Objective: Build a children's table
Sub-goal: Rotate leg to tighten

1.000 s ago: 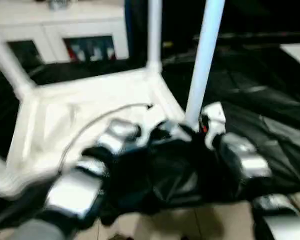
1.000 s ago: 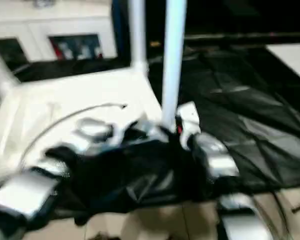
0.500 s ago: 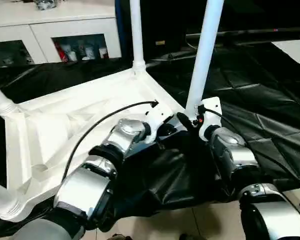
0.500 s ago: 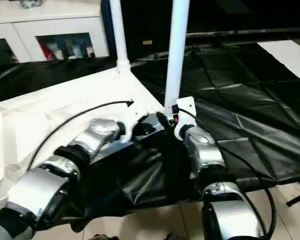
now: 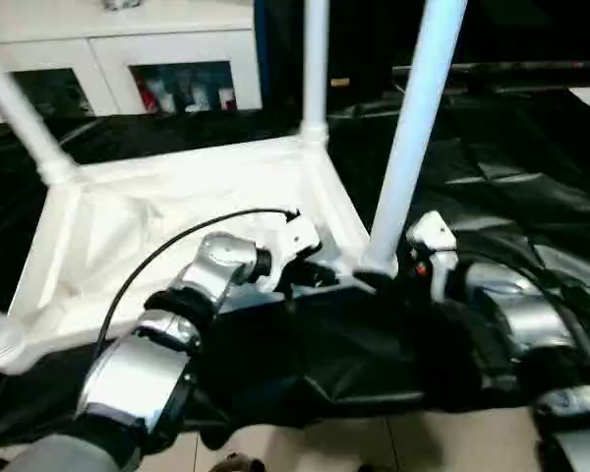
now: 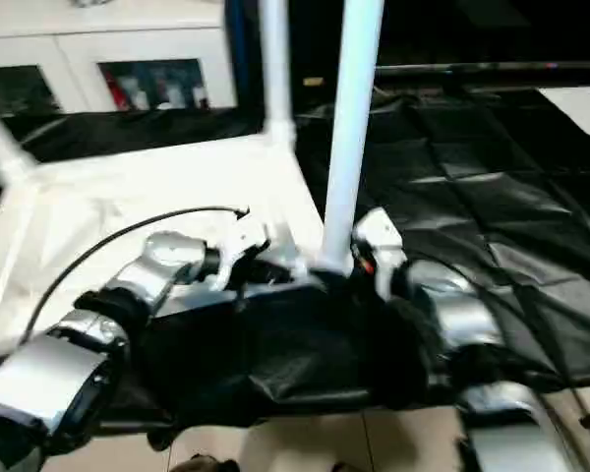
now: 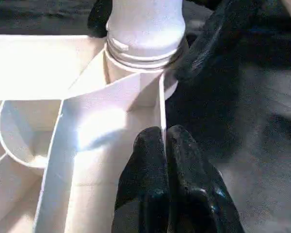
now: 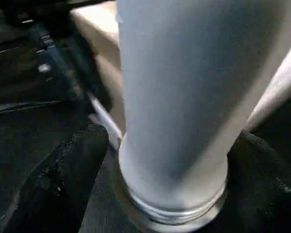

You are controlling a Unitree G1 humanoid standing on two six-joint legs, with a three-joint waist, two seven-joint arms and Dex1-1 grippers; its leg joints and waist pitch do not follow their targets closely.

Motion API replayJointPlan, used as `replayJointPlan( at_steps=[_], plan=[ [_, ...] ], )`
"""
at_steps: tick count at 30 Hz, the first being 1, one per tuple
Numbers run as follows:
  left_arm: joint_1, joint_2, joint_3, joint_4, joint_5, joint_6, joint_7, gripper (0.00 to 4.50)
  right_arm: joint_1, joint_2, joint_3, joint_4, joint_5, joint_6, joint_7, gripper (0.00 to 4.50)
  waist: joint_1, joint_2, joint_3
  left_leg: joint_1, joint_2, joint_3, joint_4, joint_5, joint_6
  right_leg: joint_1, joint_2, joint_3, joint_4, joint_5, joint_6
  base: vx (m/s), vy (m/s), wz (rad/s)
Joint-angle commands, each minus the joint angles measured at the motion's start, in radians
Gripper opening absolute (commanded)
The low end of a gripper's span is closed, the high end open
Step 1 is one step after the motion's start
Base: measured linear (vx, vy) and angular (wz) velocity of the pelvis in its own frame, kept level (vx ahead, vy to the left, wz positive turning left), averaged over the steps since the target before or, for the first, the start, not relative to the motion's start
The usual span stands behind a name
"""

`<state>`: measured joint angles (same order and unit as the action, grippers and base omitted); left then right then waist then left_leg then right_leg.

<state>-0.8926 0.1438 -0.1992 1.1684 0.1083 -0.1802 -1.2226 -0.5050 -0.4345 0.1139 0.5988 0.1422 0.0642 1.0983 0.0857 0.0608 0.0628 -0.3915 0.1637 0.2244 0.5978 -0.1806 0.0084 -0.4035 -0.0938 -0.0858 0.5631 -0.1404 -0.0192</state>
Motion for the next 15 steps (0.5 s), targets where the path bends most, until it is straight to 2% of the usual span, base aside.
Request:
replayJointPlan(
  at_steps=[1,3,4,7,12,13,15],
  plan=[
    [-0.002,0.002,-0.015,-0.036,-0.017,-0.02,-0.052,0.0,0.006,-0.004,0.017,-0.03,0.011,0.022,0.038,3.71,0.0,-0.012,-0.078,0.035,0.083,-0.044,-0.074,-0.264,0.074,0.043,-0.08,0.046,-0.061,-0.3,-0.241,0.0,0.0,0.0],
    [0.003,0.012,-0.011,-0.042,-0.02,-0.021,-0.067,0.0,0.008,-0.012,0.014,-0.035,0.014,0.031,0.051,3.53,0.003,-0.011,-0.078,0.038,0.083,-0.044,-0.075,-0.274,0.06,0.04,-0.079,0.046,-0.062,-0.307,-0.24,0.0,0.0,0.0],
    [0.009,0.019,-0.008,-0.048,-0.021,-0.021,-0.082,0.0,0.011,-0.019,0.015,-0.042,0.016,0.039,0.06,3.53,0.004,-0.011,-0.078,0.036,0.083,-0.044,-0.075,-0.269,0.057,0.042,-0.08,0.046,-0.059,-0.292,-0.243,0.0,0.0,0.0],
    [0.014,0.026,-0.006,-0.05,-0.022,-0.023,-0.092,0.0,0.013,-0.02,0.016,-0.051,0.022,0.048,0.067,3.27,0.004,-0.011,-0.081,0.033,0.082,-0.044,-0.074,-0.251,0.063,0.044,-0.079,0.046,-0.054,-0.253,-0.249,0.0,0.0,0.0],
    [0.02,0.035,-0.005,-0.058,-0.022,-0.019,-0.109,0.0,0.024,-0.018,0.019,-0.074,0.033,0.075,0.081,2.98,0.006,-0.011,-0.081,0.033,0.082,-0.044,-0.072,-0.246,0.063,0.044,-0.082,0.045,-0.056,-0.264,-0.246,0.0,0.0,0.0],
    [0.02,0.036,-0.005,-0.059,-0.021,-0.018,-0.108,0.0,0.028,-0.016,0.022,-0.076,0.033,0.078,0.083,2.79,0.005,-0.013,-0.081,0.032,0.082,-0.044,-0.072,-0.245,0.063,0.045,-0.081,0.044,-0.056,-0.265,-0.245,0.0,0.0,0.0],
    [0.021,0.037,-0.004,-0.062,-0.021,-0.016,-0.104,0.0,0.032,-0.013,0.023,-0.079,0.033,0.083,0.081,2.76,0.006,-0.011,-0.081,0.032,0.083,-0.045,-0.073,-0.244,0.061,0.045,-0.081,0.044,-0.055,-0.266,-0.243,0.0,0.0,0.0]
  ],
)
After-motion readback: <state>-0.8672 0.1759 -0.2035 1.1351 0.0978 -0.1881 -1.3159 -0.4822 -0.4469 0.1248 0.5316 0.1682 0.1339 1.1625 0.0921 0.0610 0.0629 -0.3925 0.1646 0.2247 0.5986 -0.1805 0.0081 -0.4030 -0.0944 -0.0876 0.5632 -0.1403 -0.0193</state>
